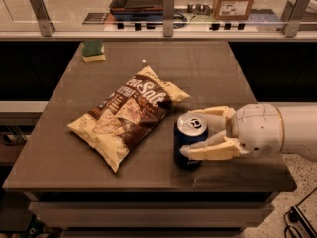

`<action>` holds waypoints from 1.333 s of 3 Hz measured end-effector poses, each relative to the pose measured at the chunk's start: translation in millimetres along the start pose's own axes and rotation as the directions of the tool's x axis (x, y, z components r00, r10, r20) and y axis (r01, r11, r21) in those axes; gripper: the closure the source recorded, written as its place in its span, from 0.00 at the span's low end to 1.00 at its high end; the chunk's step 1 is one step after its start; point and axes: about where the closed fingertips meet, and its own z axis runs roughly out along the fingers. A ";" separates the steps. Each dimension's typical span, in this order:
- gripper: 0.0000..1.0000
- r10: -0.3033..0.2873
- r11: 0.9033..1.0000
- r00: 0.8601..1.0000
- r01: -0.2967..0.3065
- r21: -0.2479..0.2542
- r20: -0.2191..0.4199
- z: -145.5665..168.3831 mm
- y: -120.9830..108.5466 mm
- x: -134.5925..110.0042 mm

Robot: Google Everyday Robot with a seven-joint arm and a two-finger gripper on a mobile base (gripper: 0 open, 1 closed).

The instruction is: Move pepsi can near sponge

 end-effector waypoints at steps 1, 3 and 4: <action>1.00 -0.002 1.000 1.000 0.002 0.007 -0.004 -2.4 -2.9 -4.9; 1.00 0.043 0.993 0.999 -0.043 0.111 0.007 -36.1 -45.5 -36.8; 1.00 0.038 0.981 0.999 -0.041 0.191 0.019 -53.3 -81.9 -62.8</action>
Offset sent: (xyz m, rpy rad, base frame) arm 0.0360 -0.0400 0.0430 -0.0073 0.0397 -0.0930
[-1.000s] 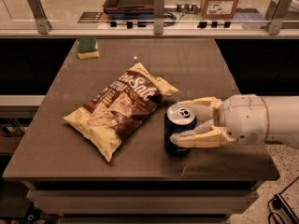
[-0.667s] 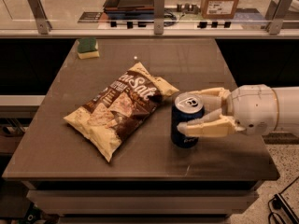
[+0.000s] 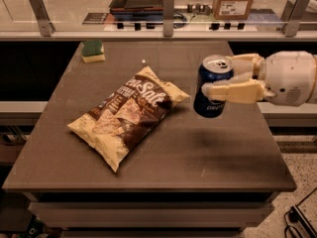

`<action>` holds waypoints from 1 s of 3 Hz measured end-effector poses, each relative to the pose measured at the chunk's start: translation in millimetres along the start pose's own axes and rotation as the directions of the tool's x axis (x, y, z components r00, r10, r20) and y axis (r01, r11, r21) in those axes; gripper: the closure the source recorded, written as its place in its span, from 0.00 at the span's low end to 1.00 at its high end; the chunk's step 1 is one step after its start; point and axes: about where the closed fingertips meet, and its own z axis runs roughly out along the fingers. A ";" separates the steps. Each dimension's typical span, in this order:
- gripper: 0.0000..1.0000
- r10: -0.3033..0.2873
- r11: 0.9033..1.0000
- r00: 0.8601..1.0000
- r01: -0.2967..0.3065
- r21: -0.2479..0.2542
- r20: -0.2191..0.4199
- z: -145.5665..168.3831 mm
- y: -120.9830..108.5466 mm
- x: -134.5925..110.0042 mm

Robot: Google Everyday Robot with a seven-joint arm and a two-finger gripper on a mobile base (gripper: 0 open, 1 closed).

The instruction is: Move pepsi can near sponge

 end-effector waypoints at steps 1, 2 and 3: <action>1.00 -0.039 0.997 0.999 0.036 0.067 0.032 1.7 -35.9 -29.2; 1.00 -0.084 0.990 0.995 0.077 0.119 0.059 19.7 -65.4 -50.4; 1.00 -0.099 0.984 0.993 0.088 0.156 0.066 48.1 -94.4 -62.8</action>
Offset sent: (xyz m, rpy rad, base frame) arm 0.1219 0.0176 0.0743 0.0544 -0.2074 -0.1772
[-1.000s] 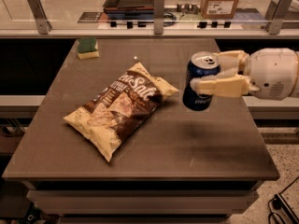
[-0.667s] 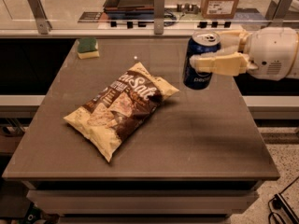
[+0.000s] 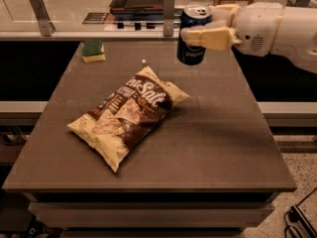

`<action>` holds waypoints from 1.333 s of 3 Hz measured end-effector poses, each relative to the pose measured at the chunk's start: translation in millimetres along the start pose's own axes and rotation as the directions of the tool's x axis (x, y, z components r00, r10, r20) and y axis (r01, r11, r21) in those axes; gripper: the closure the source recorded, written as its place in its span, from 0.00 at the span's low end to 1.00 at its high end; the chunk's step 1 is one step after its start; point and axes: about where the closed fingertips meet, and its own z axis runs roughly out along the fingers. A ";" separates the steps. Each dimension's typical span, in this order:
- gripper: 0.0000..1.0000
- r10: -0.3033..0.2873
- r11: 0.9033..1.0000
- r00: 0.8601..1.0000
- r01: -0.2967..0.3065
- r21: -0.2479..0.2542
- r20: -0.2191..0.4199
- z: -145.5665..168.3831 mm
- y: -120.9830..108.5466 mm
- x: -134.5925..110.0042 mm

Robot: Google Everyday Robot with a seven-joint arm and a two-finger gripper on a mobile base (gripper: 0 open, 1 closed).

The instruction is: Move pepsi can near sponge

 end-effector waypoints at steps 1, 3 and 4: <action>1.00 0.020 1.000 1.000 -0.019 0.018 -0.012 35.7 -18.8 0.9; 1.00 0.073 0.997 0.996 -0.073 0.002 -0.044 145.6 -49.6 2.6; 1.00 0.073 0.997 0.996 -0.073 0.002 -0.044 145.6 -49.6 2.6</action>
Offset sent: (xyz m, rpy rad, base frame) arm 0.0987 0.0702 -0.0056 -0.0076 0.1033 -0.0902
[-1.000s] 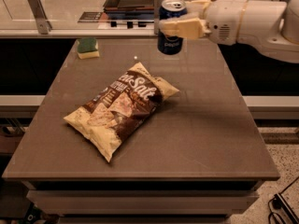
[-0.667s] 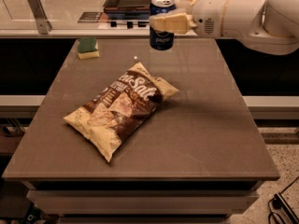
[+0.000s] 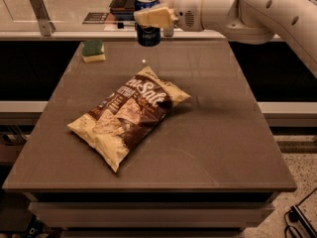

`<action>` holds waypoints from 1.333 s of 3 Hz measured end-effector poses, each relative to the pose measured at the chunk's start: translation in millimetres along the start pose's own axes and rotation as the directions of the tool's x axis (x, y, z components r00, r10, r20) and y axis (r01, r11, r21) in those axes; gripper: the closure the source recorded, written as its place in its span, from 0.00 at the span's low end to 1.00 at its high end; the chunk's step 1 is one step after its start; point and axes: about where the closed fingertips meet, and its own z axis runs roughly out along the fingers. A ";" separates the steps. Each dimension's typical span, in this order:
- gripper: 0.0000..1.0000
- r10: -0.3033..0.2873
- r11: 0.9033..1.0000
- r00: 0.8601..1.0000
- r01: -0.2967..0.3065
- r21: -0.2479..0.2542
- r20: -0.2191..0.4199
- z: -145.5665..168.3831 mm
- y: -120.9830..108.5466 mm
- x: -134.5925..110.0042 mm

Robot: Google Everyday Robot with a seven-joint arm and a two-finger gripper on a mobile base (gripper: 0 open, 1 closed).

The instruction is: Move pepsi can near sponge

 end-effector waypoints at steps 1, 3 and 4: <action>1.00 -0.006 1.000 1.000 0.006 -0.012 -0.011 10.8 -4.1 1.3; 1.00 -0.011 0.998 0.998 0.008 -0.059 -0.057 63.9 -22.8 28.7; 1.00 -0.011 0.997 0.998 0.007 -0.071 -0.066 85.5 -26.8 43.8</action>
Offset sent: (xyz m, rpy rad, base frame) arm 0.0620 0.0469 -0.0307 -0.0755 0.0249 0.0665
